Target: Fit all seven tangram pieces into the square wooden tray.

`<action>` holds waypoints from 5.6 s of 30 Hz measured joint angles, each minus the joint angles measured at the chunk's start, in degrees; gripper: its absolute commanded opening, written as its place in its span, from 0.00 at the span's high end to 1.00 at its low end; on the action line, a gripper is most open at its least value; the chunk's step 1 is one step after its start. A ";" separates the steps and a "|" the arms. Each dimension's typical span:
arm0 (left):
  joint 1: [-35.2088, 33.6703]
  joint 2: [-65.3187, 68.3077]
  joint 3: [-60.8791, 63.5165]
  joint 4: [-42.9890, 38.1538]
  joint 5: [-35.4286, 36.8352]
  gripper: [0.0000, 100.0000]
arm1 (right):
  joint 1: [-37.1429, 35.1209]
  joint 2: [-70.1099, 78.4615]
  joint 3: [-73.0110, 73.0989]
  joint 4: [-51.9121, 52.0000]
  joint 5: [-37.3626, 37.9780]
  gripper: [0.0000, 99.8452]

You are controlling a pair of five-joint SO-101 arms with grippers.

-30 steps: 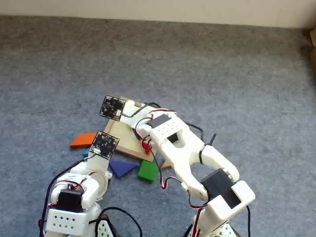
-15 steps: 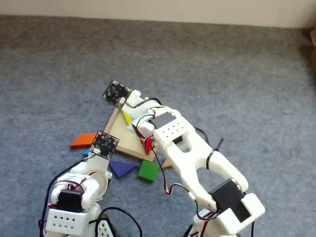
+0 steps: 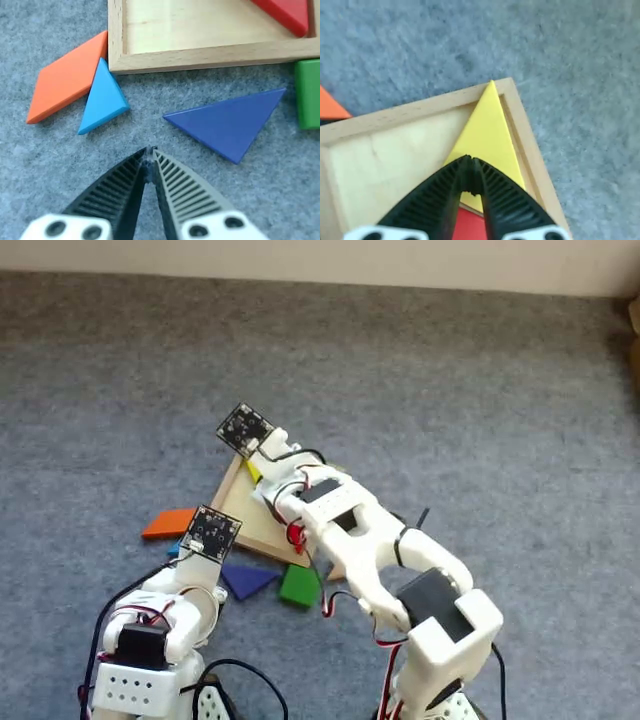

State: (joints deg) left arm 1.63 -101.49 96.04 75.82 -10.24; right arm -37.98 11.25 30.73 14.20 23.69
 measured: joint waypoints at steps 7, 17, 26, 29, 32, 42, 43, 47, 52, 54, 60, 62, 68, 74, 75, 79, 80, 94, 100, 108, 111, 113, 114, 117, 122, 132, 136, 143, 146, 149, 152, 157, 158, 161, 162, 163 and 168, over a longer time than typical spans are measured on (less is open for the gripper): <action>0.00 0.00 0.00 0.00 0.00 0.99 | 4.04 -0.26 -0.79 7.30 9.05 0.99; 0.00 0.00 0.00 0.00 0.00 0.99 | 4.92 -0.88 -0.88 11.08 13.45 0.99; 0.00 0.00 0.00 0.00 0.00 0.99 | 6.33 -5.80 0.70 12.04 11.43 0.99; 0.00 0.00 0.00 0.00 0.00 0.99 | 6.77 -8.53 0.70 12.04 6.15 0.99; 0.00 0.00 0.00 0.00 0.00 0.99 | 6.77 -10.37 0.70 14.07 2.11 0.99; 0.00 0.00 0.00 0.00 0.00 0.99 | 6.77 -15.74 -4.66 37.01 -9.49 0.99; 0.00 0.00 0.00 0.00 0.00 0.99 | 6.77 -16.09 -5.89 39.65 -10.02 0.99; 0.00 0.00 0.00 0.00 0.00 0.99 | 6.77 -16.26 -8.44 49.85 -10.55 0.99; 0.00 0.00 0.00 0.00 0.00 0.99 | 6.77 -16.26 -8.70 55.21 -15.30 0.99; 0.00 0.00 0.00 0.00 0.00 0.99 | 6.77 -16.26 -8.70 55.74 -19.34 0.99; 0.00 0.00 0.00 0.00 0.00 0.99 | 6.77 -16.26 -8.70 56.00 -31.47 0.99; 0.00 0.00 0.00 0.00 0.00 0.99 | 6.77 -16.26 -8.70 56.00 -36.40 0.99; 0.00 0.00 0.00 0.00 0.00 0.99 | 6.77 -16.26 -7.21 56.00 -52.40 0.99; 0.00 0.00 0.00 0.00 0.00 0.99 | 4.66 -16.26 -5.01 56.18 -66.64 0.99; 0.00 0.00 0.00 0.00 0.00 0.99 | 4.48 -16.26 -5.01 56.18 -68.40 0.98; 0.00 0.00 0.00 0.00 0.00 0.99 | 4.31 -16.26 -5.01 56.18 -71.65 0.86; 0.00 0.00 0.00 0.00 0.00 0.99 | 4.31 -16.26 -4.84 56.18 -71.91 0.82; 0.00 0.00 0.00 0.09 0.00 0.99 | 1.93 -16.26 1.14 51.16 -76.84 0.71; 0.00 0.00 0.00 0.09 0.00 0.99 | 2.11 -8.35 3.08 47.82 -77.01 0.71; 0.00 0.00 0.00 0.18 0.00 0.99 | 6.59 -2.90 -3.96 51.34 -77.10 0.74; 0.00 0.00 0.00 0.18 0.00 0.99 | 6.95 -2.55 -4.57 51.69 -77.10 0.82; 0.00 0.00 0.00 0.18 0.00 0.99 | 6.95 -2.55 -4.57 51.69 -77.10 0.86; 0.00 0.00 0.00 0.18 0.00 0.99 | 6.95 -2.55 -4.57 51.69 -77.10 0.87; 0.00 0.00 0.00 0.18 0.00 0.99 | 7.21 -2.55 -4.57 51.78 -77.10 0.87; 0.00 0.00 0.00 0.18 0.00 0.99 | 7.47 -2.55 -4.57 52.31 -77.10 0.87; 0.00 0.00 0.00 0.18 0.00 0.99 | 7.56 -2.46 -8.26 55.21 -75.96 0.87; 0.00 0.00 0.00 0.18 0.00 0.99 | 7.82 -2.46 -15.91 62.24 -74.20 0.87; 0.00 0.00 0.00 0.18 0.00 0.99 | 5.71 -2.46 -22.77 64.70 -73.93 0.87; 0.00 0.00 0.00 0.18 0.00 0.99 | 1.93 -2.46 -22.95 64.70 -73.93 0.87; 0.00 0.00 0.00 0.18 0.00 0.99 | -0.79 -2.46 -22.95 61.27 -73.93 0.87; 0.00 0.00 0.00 0.18 0.00 0.99 | -1.93 -2.46 -22.68 56.09 -73.93 0.87; 0.00 0.00 0.00 0.18 0.00 0.99 | -2.37 -2.11 -19.08 48.88 -77.01 0.87; 0.00 0.00 0.00 0.18 0.00 0.99 | -2.37 -2.02 -18.64 47.47 -77.19 0.87; 0.00 0.00 0.00 0.18 0.00 0.99 | -3.08 -2.02 -17.05 44.22 -77.36 0.87; 0.00 0.00 0.00 0.18 0.00 0.99 | -3.43 -2.02 -16.70 43.43 -77.45 0.87; 0.00 0.00 0.00 0.18 0.00 0.99 | -3.69 -2.02 -16.44 42.99 -77.54 0.87; 0.00 0.00 0.00 0.18 0.00 0.99 | -3.87 -2.02 -16.18 42.20 -77.54 0.82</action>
State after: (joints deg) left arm 1.63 -101.49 96.04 76.00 -10.24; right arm -41.85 9.23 14.55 56.40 -53.85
